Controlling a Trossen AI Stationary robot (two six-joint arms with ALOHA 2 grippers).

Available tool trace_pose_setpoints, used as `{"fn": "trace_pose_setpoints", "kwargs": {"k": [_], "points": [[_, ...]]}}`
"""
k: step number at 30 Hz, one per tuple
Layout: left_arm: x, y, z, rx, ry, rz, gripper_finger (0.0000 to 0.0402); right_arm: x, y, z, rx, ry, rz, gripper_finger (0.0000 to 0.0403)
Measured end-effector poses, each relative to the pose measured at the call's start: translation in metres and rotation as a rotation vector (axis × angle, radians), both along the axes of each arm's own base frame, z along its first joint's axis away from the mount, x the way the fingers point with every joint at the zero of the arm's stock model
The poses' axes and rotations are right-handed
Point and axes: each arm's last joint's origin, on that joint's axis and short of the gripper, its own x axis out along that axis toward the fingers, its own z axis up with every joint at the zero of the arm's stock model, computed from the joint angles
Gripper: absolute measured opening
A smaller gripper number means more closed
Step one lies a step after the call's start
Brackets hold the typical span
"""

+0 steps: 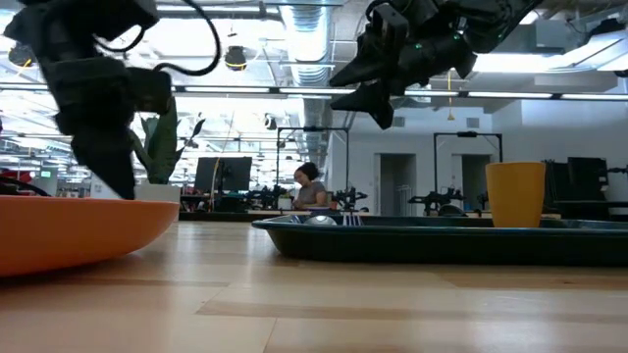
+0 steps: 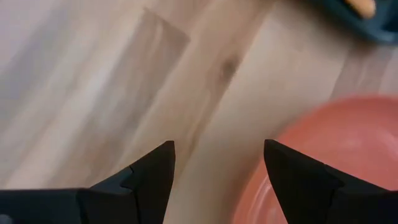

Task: Pick and place plate/cup/fork/spoon on tray
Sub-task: Put the orange plate to the right of the pink fork on the green serving tray

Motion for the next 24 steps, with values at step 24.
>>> {"fn": "trace_pose_setpoints", "kwargs": {"k": [24], "points": [[-0.009,-0.004,-0.022,-0.108,-0.029,-0.001,0.0167,0.001,0.002,-0.002,0.044,0.016,-0.009,0.0221]]}}
